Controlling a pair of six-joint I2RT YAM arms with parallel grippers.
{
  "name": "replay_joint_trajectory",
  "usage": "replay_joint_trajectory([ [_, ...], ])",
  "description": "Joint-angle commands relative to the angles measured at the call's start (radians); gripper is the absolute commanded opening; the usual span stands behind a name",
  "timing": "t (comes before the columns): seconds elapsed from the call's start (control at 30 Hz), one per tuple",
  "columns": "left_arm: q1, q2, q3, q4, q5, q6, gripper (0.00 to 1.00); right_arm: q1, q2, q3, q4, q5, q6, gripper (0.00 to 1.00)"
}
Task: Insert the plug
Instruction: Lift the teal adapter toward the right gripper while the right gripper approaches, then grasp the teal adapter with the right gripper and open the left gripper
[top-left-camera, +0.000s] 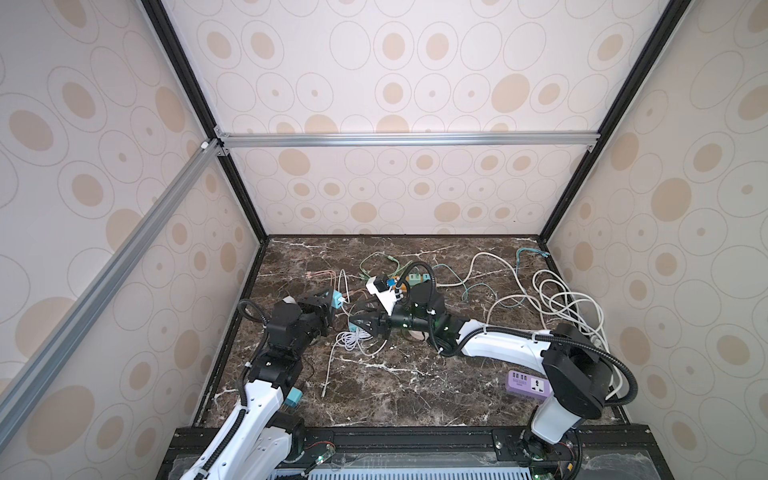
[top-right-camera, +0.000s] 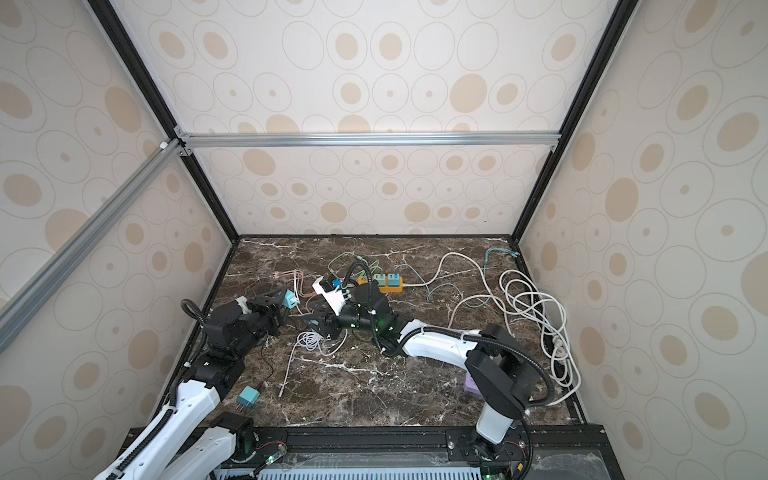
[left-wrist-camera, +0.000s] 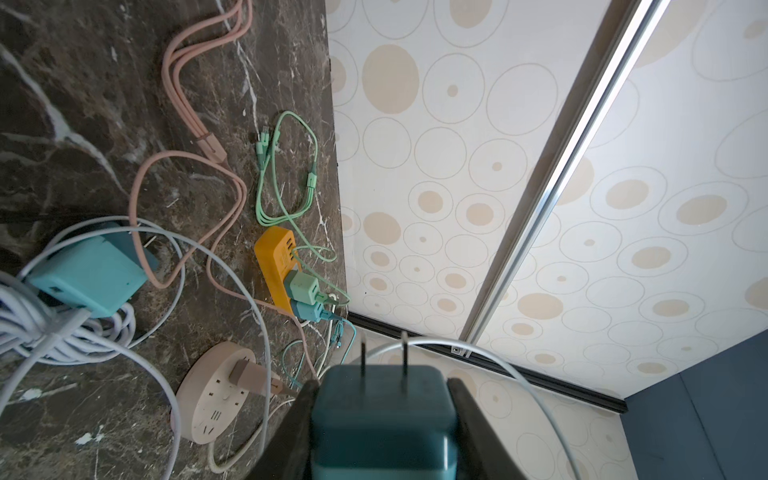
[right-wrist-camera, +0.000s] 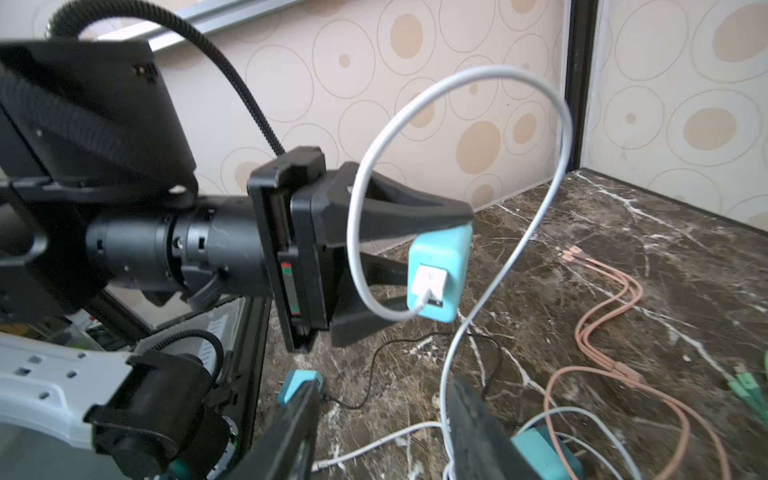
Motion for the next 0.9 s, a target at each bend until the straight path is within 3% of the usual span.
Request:
replay_joint_trajectory([
  [0.0,-0.010,-0.023,0.015,0.067,0.015,-0.082,0.00,0.007,0.058,0.053,0.114,0.023,0.035,0.46],
  [0.3,-0.019,-0.026,0.006,0.076,0.007,-0.095,0.00,0.009,0.158,0.167,0.102,0.002,0.049,0.45],
  [0.6,-0.028,-0.024,0.001,0.089,0.004,-0.101,0.00,0.011,0.217,0.259,0.023,0.082,0.034,0.35],
  [0.67,-0.028,-0.020,0.001,0.090,0.009,-0.104,0.00,0.010,0.225,0.284,0.000,0.073,0.024,0.28],
  [0.8,-0.028,-0.011,-0.019,0.121,0.016,-0.084,0.00,0.009,0.201,0.277,0.008,0.092,0.011,0.04],
  [0.83,-0.027,-0.012,-0.027,0.131,0.006,-0.045,0.08,0.006,0.184,0.269,-0.007,0.110,-0.001,0.02],
  [0.87,-0.029,-0.017,-0.028,0.127,-0.020,0.017,0.30,0.006,0.164,0.262,-0.043,0.129,-0.020,0.00],
])
